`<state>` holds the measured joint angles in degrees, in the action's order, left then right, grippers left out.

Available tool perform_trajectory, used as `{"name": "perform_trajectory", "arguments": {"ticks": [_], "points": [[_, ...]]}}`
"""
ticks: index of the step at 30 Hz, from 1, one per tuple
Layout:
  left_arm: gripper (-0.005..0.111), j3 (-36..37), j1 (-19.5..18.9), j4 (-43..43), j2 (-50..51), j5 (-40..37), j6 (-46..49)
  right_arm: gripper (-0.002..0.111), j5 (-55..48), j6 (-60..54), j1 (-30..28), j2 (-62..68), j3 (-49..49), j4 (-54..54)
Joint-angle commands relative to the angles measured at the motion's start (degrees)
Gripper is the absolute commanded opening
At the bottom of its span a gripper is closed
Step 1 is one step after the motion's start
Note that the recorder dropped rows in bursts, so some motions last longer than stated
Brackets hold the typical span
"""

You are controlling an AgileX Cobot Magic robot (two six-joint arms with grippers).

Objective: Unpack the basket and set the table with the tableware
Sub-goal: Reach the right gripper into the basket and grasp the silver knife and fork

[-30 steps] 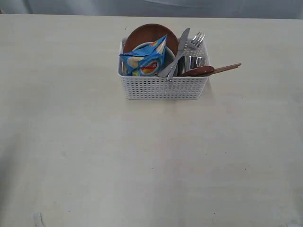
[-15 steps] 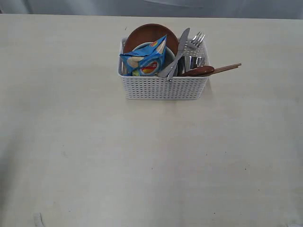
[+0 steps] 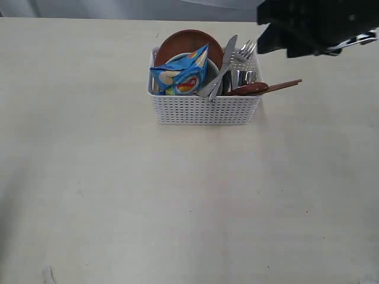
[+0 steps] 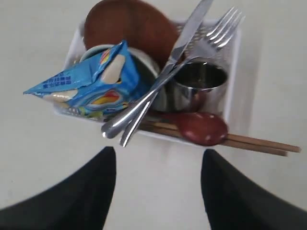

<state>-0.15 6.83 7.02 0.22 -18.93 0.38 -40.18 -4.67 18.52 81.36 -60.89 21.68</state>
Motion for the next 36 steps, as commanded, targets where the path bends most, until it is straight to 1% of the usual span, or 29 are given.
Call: {"name": "perform_trajectory", "arguments": {"ticks": [1,5,9,15,22,30,33,36], "points": [[0.0,0.1,0.4,0.1,-0.2,0.6,-0.4,0.052,3.4,-2.8,2.9,7.3,-1.7,4.3],[0.0,0.1,0.4,0.1,-0.2,0.6,-0.4,0.052,4.5,-2.6,4.5,13.6,-4.5,5.6],[0.0,0.1,0.4,0.1,-0.2,0.6,-0.4,0.052,4.7,-2.6,4.5,18.8,-7.8,8.9],[0.0,0.1,0.4,0.1,-0.2,0.6,-0.4,0.052,4.5,-0.5,4.5,24.3,-11.1,9.3],[0.0,0.1,0.4,0.1,-0.2,0.6,-0.4,0.052,4.4,-0.5,4.5,27.0,-11.7,9.3],[0.0,0.1,0.4,1.3,-0.2,0.6,-0.4,0.052,6.9,-0.1,4.5,28.3,-11.7,10.0],[0.0,0.1,0.4,1.3,-0.2,0.6,-0.4,0.045,6.5,0.1,4.5,29.1,-11.7,10.0],[0.0,0.1,0.4,1.3,-0.2,0.6,-0.4,0.032,6.5,0.1,4.5,29.5,-11.7,10.0]]}}
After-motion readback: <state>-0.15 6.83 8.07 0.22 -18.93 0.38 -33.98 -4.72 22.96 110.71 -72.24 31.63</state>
